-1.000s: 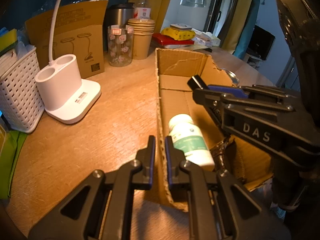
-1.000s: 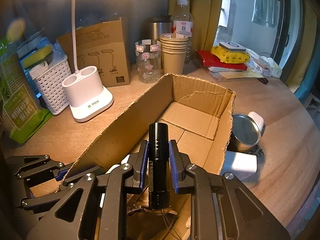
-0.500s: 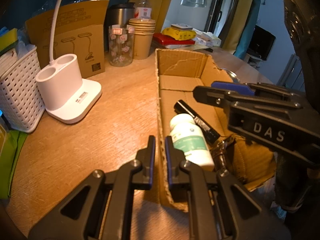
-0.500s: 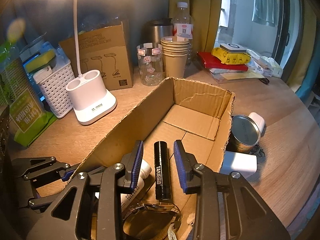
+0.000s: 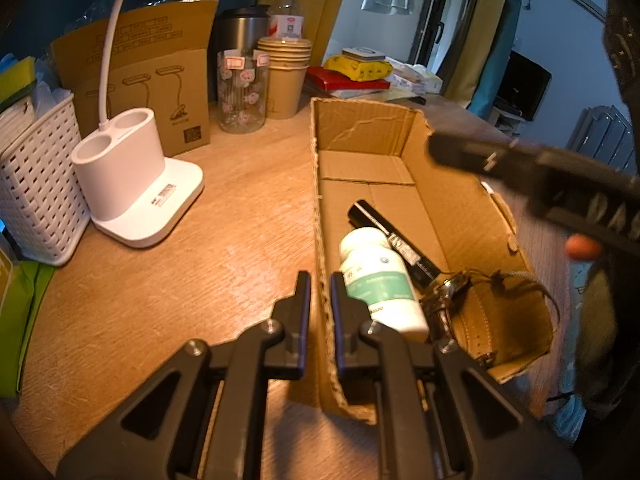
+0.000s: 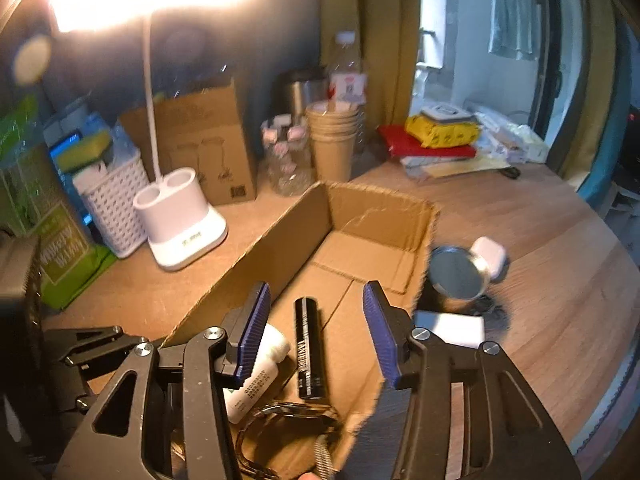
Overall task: Organize rigid objects
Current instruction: 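Open the right gripper to release the flashlight and withdraw, then move the right gripper to the white square charger and grasp it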
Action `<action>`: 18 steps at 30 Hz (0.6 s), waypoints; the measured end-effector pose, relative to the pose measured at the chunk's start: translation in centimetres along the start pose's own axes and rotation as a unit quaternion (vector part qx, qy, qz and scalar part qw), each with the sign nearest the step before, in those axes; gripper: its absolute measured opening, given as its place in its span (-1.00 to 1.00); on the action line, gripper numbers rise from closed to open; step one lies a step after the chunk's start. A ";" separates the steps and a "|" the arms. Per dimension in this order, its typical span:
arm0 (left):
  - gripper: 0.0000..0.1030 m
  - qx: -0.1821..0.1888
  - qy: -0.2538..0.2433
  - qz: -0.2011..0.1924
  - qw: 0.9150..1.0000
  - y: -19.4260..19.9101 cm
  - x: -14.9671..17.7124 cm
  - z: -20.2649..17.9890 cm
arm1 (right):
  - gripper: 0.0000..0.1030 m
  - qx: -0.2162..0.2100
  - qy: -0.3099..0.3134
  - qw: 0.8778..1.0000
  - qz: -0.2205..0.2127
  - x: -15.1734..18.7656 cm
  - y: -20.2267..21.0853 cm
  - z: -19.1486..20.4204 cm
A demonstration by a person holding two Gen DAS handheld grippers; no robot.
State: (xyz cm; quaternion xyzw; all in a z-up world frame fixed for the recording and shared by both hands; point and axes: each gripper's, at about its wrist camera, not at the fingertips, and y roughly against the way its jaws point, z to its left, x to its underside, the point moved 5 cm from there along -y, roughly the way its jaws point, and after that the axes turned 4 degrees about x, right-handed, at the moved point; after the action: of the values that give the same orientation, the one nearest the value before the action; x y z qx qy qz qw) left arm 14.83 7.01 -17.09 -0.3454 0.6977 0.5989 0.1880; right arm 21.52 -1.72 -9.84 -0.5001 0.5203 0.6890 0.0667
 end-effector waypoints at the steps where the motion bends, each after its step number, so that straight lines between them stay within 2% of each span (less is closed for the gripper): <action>1: -0.81 0.000 0.000 0.000 1.000 0.0 0.0 0.0 | 0.20 0.003 -0.004 1.000 -0.006 -0.2 0.4 -0.4; 9: -0.81 0.001 0.000 -0.001 1.000 0.0 -0.1 0.1 | 0.25 0.033 -0.023 0.998 -0.041 -1.3 2.9 -3.7; 18: -0.81 0.001 0.000 -0.001 1.000 0.0 -0.1 0.2 | 0.26 0.066 -0.052 0.995 -0.047 -0.5 3.2 -8.7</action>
State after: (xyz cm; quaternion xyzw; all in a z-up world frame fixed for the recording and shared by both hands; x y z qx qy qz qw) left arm 14.90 7.21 -17.10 -0.3454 0.6978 0.5984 0.1888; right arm 25.16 -9.78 -7.03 -0.4823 0.5360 0.6745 0.1587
